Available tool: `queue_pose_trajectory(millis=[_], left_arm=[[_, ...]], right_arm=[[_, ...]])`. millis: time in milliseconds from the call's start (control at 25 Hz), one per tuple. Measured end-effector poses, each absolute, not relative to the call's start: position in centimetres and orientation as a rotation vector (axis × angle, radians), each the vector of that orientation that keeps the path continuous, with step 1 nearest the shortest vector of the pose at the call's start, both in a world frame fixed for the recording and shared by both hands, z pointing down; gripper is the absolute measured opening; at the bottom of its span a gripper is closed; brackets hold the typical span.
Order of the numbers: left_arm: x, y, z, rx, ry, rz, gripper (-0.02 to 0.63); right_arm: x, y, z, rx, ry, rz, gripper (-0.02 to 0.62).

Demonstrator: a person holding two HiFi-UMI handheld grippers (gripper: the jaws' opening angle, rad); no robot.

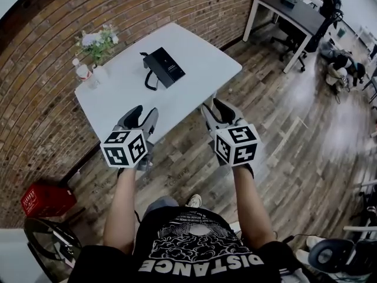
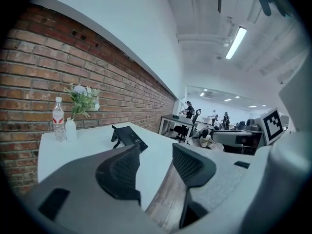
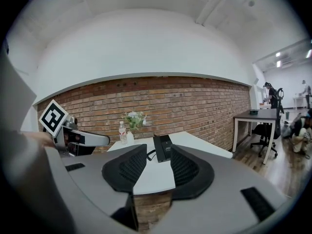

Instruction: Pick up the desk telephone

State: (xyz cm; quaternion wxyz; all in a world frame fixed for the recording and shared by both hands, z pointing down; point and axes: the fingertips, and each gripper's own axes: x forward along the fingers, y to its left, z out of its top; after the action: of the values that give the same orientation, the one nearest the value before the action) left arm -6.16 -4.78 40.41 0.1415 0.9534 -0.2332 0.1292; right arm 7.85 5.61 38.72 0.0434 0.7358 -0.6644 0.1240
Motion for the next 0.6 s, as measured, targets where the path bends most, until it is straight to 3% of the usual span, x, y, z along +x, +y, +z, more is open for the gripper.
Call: queue_pose_trajectory(millis=[600], left_arm=[[0.0,-13.0,42.7,2.693,-0.696,0.367,0.218]], right_arm=[[13.1,-2.6,40.6,2.156,-2.059,0.394,0.176]])
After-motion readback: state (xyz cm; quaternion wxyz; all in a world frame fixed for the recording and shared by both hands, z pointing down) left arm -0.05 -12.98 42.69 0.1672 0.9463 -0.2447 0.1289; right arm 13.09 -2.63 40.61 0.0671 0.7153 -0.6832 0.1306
